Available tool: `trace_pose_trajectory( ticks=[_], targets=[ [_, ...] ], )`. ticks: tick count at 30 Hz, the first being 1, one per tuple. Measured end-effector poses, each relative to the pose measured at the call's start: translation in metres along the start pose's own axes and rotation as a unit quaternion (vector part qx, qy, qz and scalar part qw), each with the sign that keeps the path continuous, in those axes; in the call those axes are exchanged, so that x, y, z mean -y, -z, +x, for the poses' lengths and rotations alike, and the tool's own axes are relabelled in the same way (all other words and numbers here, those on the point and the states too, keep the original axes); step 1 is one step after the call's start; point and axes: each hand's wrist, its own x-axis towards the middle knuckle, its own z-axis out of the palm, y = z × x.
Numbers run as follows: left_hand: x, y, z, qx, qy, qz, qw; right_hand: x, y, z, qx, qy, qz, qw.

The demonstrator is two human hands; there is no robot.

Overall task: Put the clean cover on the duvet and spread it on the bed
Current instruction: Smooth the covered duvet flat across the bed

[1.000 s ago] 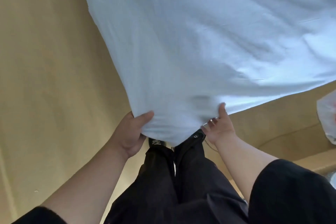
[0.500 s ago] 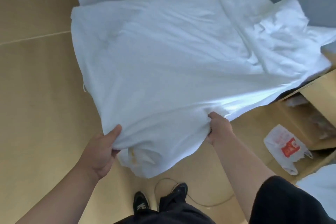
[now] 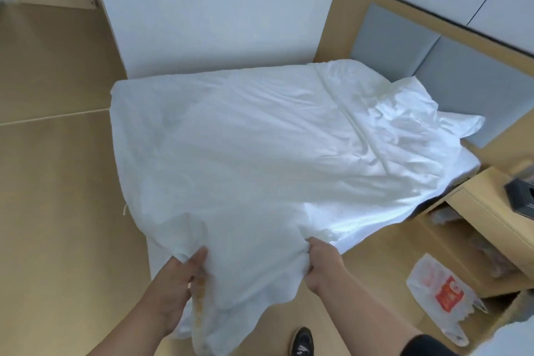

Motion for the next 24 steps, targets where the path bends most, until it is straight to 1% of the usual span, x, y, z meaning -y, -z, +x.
trace_pose_trajectory(
  ticks=[3, 5, 6, 7, 8, 9, 10, 11, 12, 13, 14, 15, 16, 17, 18, 19, 20, 21, 22, 24],
  targets=[
    [0.013, -0.034, 0.016, -0.092, 0.062, -0.010, 0.994, 0.006, -0.010, 0.022, 0.018, 0.008, -0.044, 0.999],
    [0.024, -0.064, 0.027, -0.165, 0.071, -0.024, 0.984, 0.013, -0.018, 0.033, 0.058, -0.002, -0.061, 0.996],
    [0.030, -0.076, 0.032, -0.215, 0.068, -0.005, 0.974, 0.017, -0.019, 0.039, 0.083, -0.010, -0.058, 0.995],
    [0.036, -0.087, 0.035, -0.261, 0.061, 0.048, 0.962, 0.024, -0.020, 0.044, 0.103, -0.017, -0.054, 0.993],
    [0.040, -0.096, 0.036, -0.302, 0.048, 0.136, 0.942, 0.032, -0.019, 0.049, 0.118, -0.024, -0.052, 0.991],
    [0.044, -0.105, 0.034, -0.337, 0.028, 0.240, 0.910, 0.041, -0.018, 0.052, 0.126, -0.033, -0.046, 0.990],
    [0.046, -0.117, 0.033, -0.353, -0.008, 0.332, 0.875, 0.049, -0.018, 0.057, 0.132, -0.044, -0.037, 0.990],
    [0.048, -0.129, 0.034, -0.337, -0.051, 0.407, 0.848, 0.057, -0.019, 0.060, 0.137, -0.054, -0.026, 0.989],
    [0.047, -0.143, 0.038, -0.294, -0.086, 0.472, 0.827, 0.063, -0.022, 0.062, 0.142, -0.064, -0.013, 0.988],
    [0.047, -0.158, 0.043, -0.236, -0.090, 0.545, 0.799, 0.068, -0.024, 0.062, 0.151, -0.075, 0.000, 0.986],
    [0.047, -0.172, 0.049, -0.192, -0.078, 0.618, 0.759, 0.071, -0.027, 0.061, 0.168, -0.090, 0.017, 0.981],
    [0.047, -0.182, 0.056, -0.176, -0.078, 0.672, 0.715, 0.074, -0.027, 0.059, 0.193, -0.107, 0.035, 0.975],
    [0.041, -0.188, 0.063, -0.194, -0.104, 0.689, 0.690, 0.079, -0.025, 0.055, 0.220, -0.118, 0.047, 0.967],
    [0.032, -0.190, 0.071, -0.222, -0.139, 0.677, 0.688, 0.085, -0.022, 0.052, 0.246, -0.125, 0.049, 0.960],
    [0.017, -0.191, 0.075, -0.245, -0.161, 0.650, 0.701, 0.089, -0.017, 0.054, 0.271, -0.125, 0.044, 0.953],
    [0.001, -0.192, 0.076, -0.263, -0.157, 0.640, 0.705, 0.094, -0.010, 0.056, 0.290, -0.124, 0.036, 0.948],
    [-0.016, -0.194, 0.077, -0.262, -0.150, 0.647, 0.700, 0.097, -0.002, 0.061, 0.299, -0.125, 0.031, 0.945],
    [-0.029, -0.195, 0.077, -0.251, -0.147, 0.659, 0.693, 0.098, 0.006, 0.066, 0.295, -0.126, 0.034, 0.946],
    [-0.041, -0.199, 0.076, -0.248, -0.149, 0.655, 0.698, 0.097, 0.014, 0.078, 0.281, -0.128, 0.046, 0.950],
    [-0.054, -0.211, 0.068, -0.253, -0.153, 0.630, 0.718, 0.100, 0.029, 0.099, 0.241, -0.148, 0.114, 0.952]
  ],
)
